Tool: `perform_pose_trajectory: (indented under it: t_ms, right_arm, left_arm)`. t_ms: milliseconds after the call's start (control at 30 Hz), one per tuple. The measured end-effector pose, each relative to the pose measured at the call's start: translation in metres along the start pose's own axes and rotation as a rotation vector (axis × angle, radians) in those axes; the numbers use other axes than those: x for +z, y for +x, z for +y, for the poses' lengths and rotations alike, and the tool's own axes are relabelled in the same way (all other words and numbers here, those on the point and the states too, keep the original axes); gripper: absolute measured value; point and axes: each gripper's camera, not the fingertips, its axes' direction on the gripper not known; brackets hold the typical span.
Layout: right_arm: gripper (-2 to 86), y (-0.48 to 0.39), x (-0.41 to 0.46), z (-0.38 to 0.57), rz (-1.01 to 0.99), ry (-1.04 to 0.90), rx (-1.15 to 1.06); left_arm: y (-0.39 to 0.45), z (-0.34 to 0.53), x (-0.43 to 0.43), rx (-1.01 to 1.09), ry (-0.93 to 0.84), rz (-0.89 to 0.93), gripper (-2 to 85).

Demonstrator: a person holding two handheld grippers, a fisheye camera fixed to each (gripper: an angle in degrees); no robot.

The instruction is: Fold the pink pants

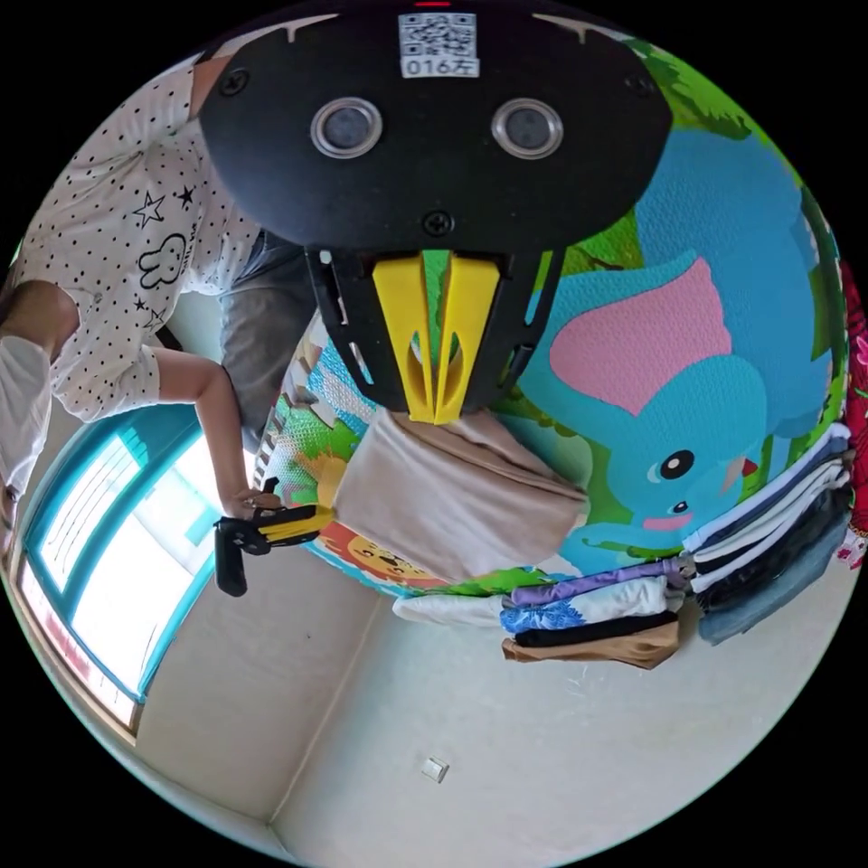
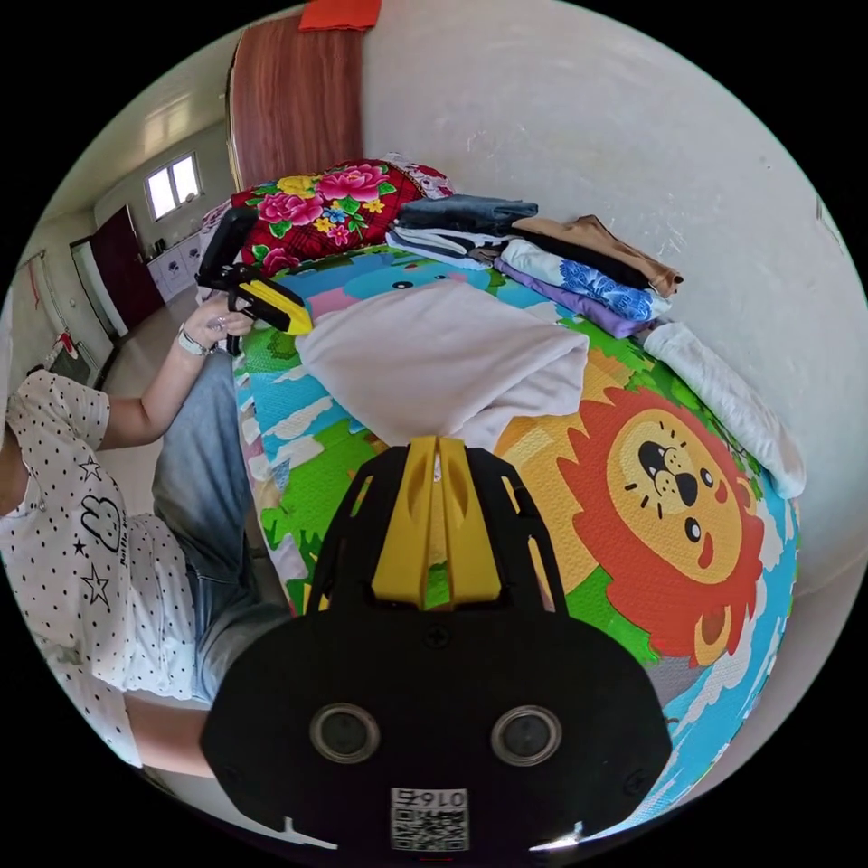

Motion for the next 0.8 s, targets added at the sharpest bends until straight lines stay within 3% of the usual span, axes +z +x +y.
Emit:
perform_pose_trajectory:
  t_ms: [67, 200, 367, 600, 800]
  right_arm:
    - [-0.2, 0.012, -0.004, 0.006, -0.020, 0.017, 0.026]
    - [-0.2, 0.021, 0.000, 0.010, -0.033, 0.013, 0.041]
    - [-0.2, 0.025, 0.003, 0.011, -0.014, 0.007, 0.031]
    - [-0.3, 0.034, 0.003, 0.017, -0.019, 0.012, 0.031]
    - [-0.3, 0.046, 0.000, 0.024, -0.042, 0.026, 0.046]
  left_arm:
    - [-0.005, 0.003, -0.005, -0.009, 0.011, -0.003, -0.7]
    - [-0.008, 0.002, 0.003, 0.006, 0.018, 0.169, 2.6]
    - [0.001, -0.007, 0.033, -0.016, -0.080, 0.136, 8.3]
    - [-0.004, -0.006, 0.038, -0.023, -0.054, 0.139, -0.1]
    - [-0.007, -0.005, 0.037, 0.004, -0.044, 0.158, -0.9]
